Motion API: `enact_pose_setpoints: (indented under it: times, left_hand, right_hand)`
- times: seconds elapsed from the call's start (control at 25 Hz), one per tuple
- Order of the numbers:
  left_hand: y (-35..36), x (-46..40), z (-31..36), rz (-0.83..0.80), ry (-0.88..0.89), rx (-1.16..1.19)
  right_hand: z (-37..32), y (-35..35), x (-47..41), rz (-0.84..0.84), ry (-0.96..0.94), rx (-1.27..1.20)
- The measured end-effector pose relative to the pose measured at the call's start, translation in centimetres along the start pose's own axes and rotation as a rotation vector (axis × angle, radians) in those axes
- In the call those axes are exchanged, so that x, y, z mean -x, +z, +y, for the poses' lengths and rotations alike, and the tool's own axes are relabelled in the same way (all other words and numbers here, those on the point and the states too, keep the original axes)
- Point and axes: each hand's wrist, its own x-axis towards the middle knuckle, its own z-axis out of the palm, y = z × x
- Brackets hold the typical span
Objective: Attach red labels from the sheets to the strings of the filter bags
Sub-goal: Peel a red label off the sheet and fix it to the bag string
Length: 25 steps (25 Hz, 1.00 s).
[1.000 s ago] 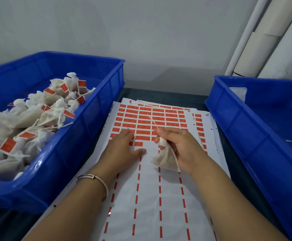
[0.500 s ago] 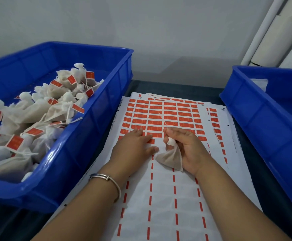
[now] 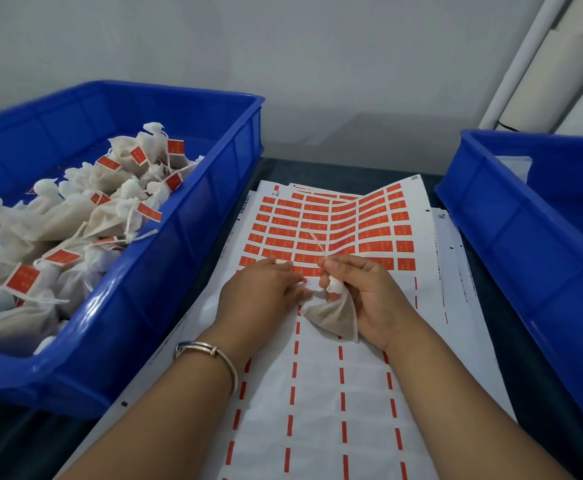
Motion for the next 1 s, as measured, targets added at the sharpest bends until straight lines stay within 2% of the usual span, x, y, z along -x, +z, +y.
enact_pose_setpoints:
  times: [0.12,0.72,0.88,1.0]
  left_hand:
    - [0.0,0.0,-0.6,0.017,-0.001,0.089]
    - [-0.5,-0.7,0.0,0.054,-0.05,0.045]
    - [0.0,-0.7,-0.2,0.127,-0.071,0.09]
    - [0.4,-1.1,-0.5,0.251,-0.154,0.158]
  right_hand:
    - [-0.1,0.0,0.0,0.002,-0.004,0.002]
    - [-0.1,0.1,0.0,0.021,0.008,0.052]
    - [-0.3,0.2,0.1,0.009,0.009,0.029]
    - [-0.3,0.3,0.4,-0.002,-0.016,0.047]
